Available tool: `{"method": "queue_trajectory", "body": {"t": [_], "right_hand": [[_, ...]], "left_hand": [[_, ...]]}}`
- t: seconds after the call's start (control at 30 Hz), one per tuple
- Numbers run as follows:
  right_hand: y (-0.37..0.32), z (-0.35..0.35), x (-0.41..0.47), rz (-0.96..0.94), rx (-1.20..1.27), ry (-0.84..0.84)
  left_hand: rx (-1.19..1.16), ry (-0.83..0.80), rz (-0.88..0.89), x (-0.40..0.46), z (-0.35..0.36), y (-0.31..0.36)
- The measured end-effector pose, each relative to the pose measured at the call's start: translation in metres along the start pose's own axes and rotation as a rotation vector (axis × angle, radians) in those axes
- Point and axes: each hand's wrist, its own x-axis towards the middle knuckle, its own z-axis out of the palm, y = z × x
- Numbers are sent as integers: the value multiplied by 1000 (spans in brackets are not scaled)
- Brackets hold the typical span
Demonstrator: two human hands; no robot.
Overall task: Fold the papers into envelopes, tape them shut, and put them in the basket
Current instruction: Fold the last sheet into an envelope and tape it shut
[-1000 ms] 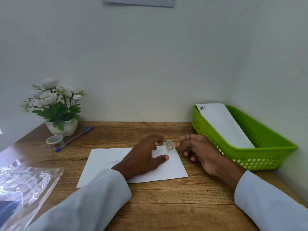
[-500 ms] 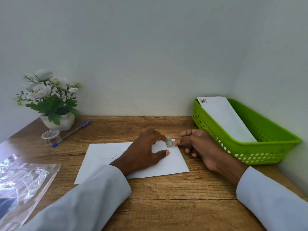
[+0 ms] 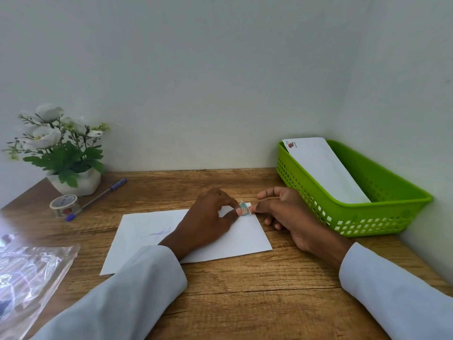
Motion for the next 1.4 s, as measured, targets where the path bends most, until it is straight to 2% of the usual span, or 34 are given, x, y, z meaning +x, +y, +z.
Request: {"method": "queue_trajectory", "body": {"t": [0.27, 0.47, 0.53, 0.67, 0.8, 1.0, 1.13, 1.4], "right_hand": [[7, 2, -1, -82, -22, 32], [13, 3, 0, -156, -74, 65], [14, 6, 0, -246, -184, 89], [19, 8, -1, -526, -596, 96], [22, 9, 0, -642, -752, 43], [25, 12, 6, -643, -824, 46], [25, 9, 7, -646, -777, 58], [25, -1, 4, -770, -811, 30]], "left_hand": [[-2, 82, -76, 1, 4, 9], [-4, 63, -93, 2, 5, 8], [-3, 56, -92, 3, 6, 7], [-26, 52, -99, 3, 6, 6], [-30, 48, -94, 3, 7, 7], [-15, 66, -113, 4, 7, 6], [-15, 76, -124, 3, 7, 6], [4, 60, -147, 4, 7, 6]]}}
